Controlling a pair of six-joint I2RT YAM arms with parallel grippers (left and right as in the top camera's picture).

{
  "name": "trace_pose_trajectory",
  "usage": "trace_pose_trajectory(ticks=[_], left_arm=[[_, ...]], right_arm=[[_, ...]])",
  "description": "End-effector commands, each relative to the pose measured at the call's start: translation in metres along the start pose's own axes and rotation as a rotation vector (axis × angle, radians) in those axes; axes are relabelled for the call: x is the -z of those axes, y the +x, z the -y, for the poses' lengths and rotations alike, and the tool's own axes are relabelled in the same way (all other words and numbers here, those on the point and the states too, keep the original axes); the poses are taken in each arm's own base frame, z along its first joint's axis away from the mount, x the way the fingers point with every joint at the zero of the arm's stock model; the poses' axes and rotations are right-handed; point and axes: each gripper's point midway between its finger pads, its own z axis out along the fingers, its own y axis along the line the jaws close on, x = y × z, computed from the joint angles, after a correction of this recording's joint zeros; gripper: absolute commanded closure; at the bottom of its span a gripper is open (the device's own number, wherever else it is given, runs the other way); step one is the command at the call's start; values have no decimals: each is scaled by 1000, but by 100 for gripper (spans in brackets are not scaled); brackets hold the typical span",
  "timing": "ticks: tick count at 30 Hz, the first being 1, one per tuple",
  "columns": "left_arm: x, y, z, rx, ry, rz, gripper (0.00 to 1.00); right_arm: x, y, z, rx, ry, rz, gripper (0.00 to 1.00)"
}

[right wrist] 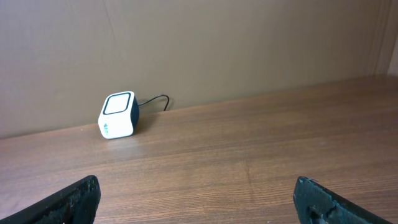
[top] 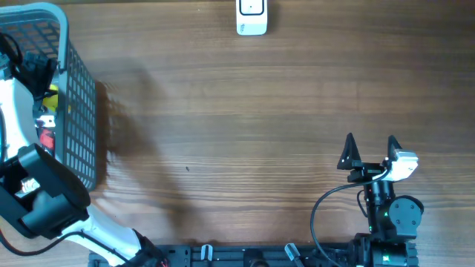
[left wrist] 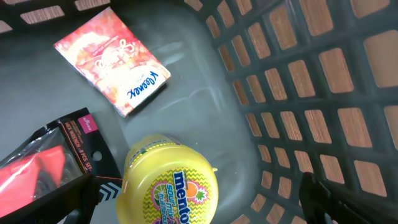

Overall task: Scan the item barcode
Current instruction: 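Reach the left gripper into the basket and grasp the yellow can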

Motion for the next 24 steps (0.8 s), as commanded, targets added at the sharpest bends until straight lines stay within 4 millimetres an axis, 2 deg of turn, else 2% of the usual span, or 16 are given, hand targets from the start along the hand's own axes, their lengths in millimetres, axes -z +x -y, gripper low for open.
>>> trace_pose_trajectory(ticks=[1, 8, 17, 19, 24], left_arm=[[-12, 0, -8, 40, -34, -9, 0], [-34, 21, -30, 112, -123, -87, 0], [-40, 24, -34, 118, -138, -98, 3], [-43, 26, -35, 136, -146, -101, 0], [-58, 33, -41, 186, -171, -119, 2]], right_arm=[[0, 0, -1, -6, -5, -1, 0], [0, 0, -1, -6, -5, -1, 0], [0, 0, -1, -6, -5, -1, 0], [0, 0, -1, -6, -5, -1, 0], [0, 0, -1, -6, -5, -1, 0]])
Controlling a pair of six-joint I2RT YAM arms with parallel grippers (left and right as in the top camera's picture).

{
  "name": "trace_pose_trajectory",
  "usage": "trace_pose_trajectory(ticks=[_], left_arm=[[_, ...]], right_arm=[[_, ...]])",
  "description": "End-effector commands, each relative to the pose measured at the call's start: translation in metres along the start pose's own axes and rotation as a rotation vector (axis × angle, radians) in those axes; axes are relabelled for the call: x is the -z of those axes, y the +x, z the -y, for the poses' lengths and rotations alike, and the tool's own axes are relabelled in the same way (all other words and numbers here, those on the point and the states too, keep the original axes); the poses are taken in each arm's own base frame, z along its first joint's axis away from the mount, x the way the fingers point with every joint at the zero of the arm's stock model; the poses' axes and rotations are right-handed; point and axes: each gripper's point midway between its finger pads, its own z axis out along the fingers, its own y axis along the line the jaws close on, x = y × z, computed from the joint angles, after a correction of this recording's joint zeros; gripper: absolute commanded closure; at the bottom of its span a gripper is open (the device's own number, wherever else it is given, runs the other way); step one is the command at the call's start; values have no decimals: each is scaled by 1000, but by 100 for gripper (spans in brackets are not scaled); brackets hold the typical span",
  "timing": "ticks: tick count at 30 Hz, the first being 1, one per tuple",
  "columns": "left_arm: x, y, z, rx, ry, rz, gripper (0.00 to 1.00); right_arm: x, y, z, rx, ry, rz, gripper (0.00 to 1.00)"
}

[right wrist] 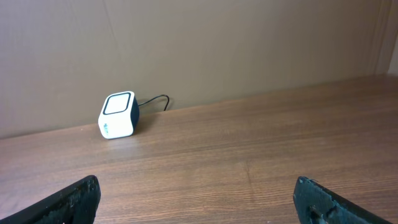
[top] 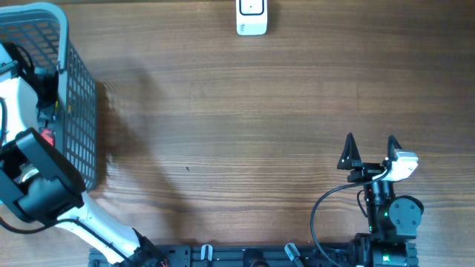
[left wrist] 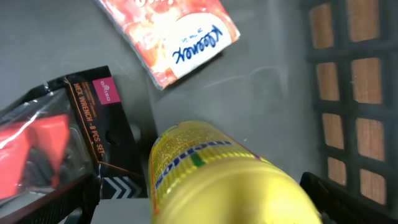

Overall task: Scan the item barcode
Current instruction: 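Reach the left gripper into the basket and grasp the yellow can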

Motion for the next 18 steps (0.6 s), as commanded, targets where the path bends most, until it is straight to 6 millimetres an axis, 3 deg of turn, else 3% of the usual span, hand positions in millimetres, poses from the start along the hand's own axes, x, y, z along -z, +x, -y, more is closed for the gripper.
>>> trace_pose_trajectory(ticks=[1, 11, 13, 16, 18], left_arm=[[-18, 0, -8, 59, -38, -5, 2], [-21, -3, -5, 65, -26, 4, 20], [-21, -3, -5, 67, -25, 5, 31], [-21, -3, -5, 67, -25, 4, 35], [-21, -3, -5, 67, -26, 4, 43]], right_arm=[[0, 0, -1, -6, -5, 0, 0], [0, 0, -1, -7, -5, 0, 0], [0, 0, -1, -7, -5, 0, 0], [0, 0, -1, -7, -5, 0, 0], [0, 0, -1, -6, -5, 0, 0]])
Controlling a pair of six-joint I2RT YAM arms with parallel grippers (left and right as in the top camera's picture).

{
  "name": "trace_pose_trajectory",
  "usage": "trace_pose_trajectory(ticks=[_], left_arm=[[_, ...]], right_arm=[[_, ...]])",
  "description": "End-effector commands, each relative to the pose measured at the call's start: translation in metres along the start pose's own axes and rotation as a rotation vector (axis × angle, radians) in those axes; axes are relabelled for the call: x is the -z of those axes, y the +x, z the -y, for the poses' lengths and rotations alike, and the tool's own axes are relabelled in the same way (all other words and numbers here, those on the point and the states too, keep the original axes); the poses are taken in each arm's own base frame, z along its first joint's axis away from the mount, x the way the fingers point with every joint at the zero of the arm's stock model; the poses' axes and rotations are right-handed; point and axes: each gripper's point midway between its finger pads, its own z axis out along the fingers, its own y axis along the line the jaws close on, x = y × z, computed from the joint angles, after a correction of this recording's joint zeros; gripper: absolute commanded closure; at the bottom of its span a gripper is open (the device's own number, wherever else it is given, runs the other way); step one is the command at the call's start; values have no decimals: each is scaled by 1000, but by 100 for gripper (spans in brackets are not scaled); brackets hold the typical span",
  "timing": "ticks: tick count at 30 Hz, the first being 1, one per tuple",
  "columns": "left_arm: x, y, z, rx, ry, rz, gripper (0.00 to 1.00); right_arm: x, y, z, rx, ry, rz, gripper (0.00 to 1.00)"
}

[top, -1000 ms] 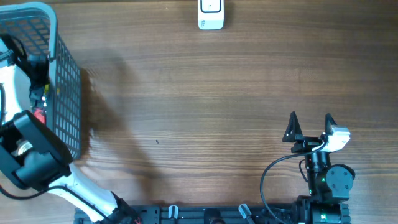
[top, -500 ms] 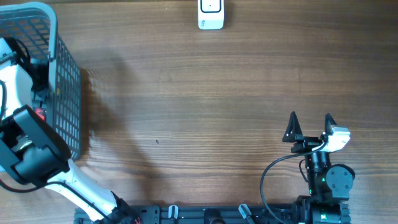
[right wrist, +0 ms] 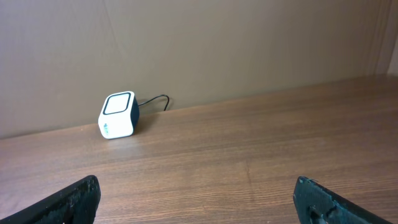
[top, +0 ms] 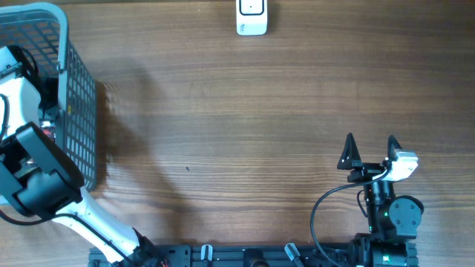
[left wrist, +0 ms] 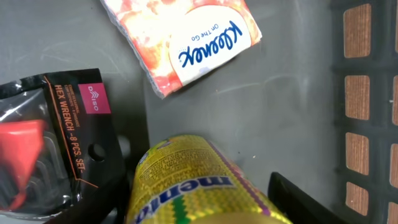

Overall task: Scan the item barcode
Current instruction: 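Reach the left gripper into the basket and grasp the yellow can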

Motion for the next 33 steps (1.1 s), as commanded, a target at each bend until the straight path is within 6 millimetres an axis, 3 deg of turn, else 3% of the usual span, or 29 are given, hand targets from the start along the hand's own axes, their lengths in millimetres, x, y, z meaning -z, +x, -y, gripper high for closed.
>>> trace_pose_trajectory(ticks=[1, 5, 17, 23, 33], left_arm=[[-2, -5, -3, 10, -13, 13, 44], [-2, -4, -3, 10, -11, 4, 48], [8, -3, 4, 11, 24, -6, 46], [31, -11, 13, 14, 72, 29, 46], [89, -28, 30, 20, 183, 108, 45]], right_arm=[[0, 0, -1, -7, -5, 0, 0], [0, 0, -1, -6, -5, 0, 0], [0, 0, -1, -6, -5, 0, 0], [0, 0, -1, -7, -5, 0, 0], [0, 0, -1, -7, -5, 0, 0]])
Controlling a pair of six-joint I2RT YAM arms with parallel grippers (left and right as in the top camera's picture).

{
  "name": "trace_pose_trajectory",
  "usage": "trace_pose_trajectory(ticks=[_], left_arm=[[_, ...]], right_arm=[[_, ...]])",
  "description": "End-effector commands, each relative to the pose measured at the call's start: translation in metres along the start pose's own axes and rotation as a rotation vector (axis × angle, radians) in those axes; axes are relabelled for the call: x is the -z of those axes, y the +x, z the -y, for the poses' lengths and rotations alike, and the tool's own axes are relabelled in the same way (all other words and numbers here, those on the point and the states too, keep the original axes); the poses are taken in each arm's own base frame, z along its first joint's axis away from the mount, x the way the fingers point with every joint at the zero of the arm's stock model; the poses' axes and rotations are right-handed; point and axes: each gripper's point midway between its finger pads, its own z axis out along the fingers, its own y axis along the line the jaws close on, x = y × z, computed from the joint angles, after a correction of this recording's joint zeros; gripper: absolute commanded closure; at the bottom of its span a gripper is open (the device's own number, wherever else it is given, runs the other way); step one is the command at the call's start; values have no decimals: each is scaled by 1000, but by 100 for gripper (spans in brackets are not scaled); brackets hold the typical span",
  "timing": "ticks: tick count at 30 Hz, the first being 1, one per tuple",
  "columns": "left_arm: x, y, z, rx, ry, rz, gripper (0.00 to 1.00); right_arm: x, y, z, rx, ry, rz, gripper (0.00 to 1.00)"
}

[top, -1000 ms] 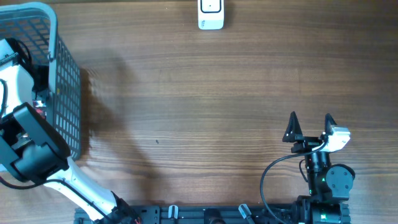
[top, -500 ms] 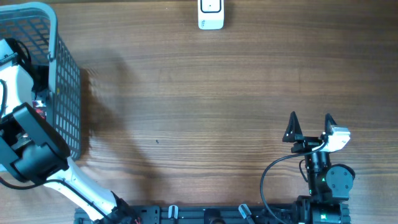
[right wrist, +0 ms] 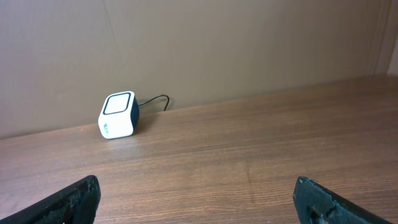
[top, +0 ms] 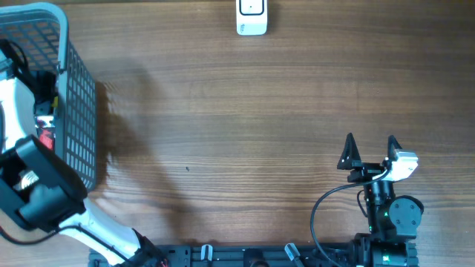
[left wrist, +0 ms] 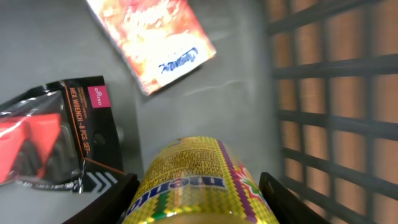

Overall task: Scan the item barcode
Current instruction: 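Reach the left gripper into the basket and grasp the yellow can, then lift the yellow can out and carry it toward the white scanner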

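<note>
In the left wrist view a yellow Mentos can (left wrist: 198,163) fills the bottom middle, and my left gripper (left wrist: 198,184) is shut on it, one black finger pressed to each side. The can hangs over the grey floor of the basket (left wrist: 323,93). In the overhead view, the left arm (top: 16,89) reaches down into the basket (top: 74,104) at the far left. The white scanner (top: 251,18) stands at the table's far edge and shows too as a cube (right wrist: 117,114). My right gripper (top: 369,150) rests open near the front right with nothing in it.
A Kleenex tissue pack (left wrist: 149,37) and a black-and-red hex wrench set pack (left wrist: 50,137) lie on the basket floor. The basket's grid wall (left wrist: 336,155) stands close on the right of the can. A cable runs from the scanner towards the wall.
My left fingers, then loose round the can, now press both of its sides. The tissue pack and wrench pack look smaller and farther below. The right arm has not moved.
My left gripper hung open above the upright Mentos can in the basket. It was then lower, with the can between its fingers, then closer still. Now it is shut on the can, higher above the basket floor. The right gripper stayed open and still throughout.
</note>
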Motion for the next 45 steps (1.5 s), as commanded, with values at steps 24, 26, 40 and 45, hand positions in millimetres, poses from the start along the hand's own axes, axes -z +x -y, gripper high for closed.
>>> trace_pose_trajectory(ticks=[24, 26, 40, 45], left_arm=[[282, -18, 75, -30, 701, 189, 43], [307, -8, 81, -57, 785, 172, 43], [356, 117, 130, -274, 963, -11, 39], [329, 176, 143, -359, 885, -82, 46]], right_arm=[[0, 0, -1, -7, -5, 0, 0], [0, 0, -1, -7, -5, 0, 0], [0, 0, -1, -6, -5, 0, 0], [0, 0, -1, -7, -5, 0, 0]])
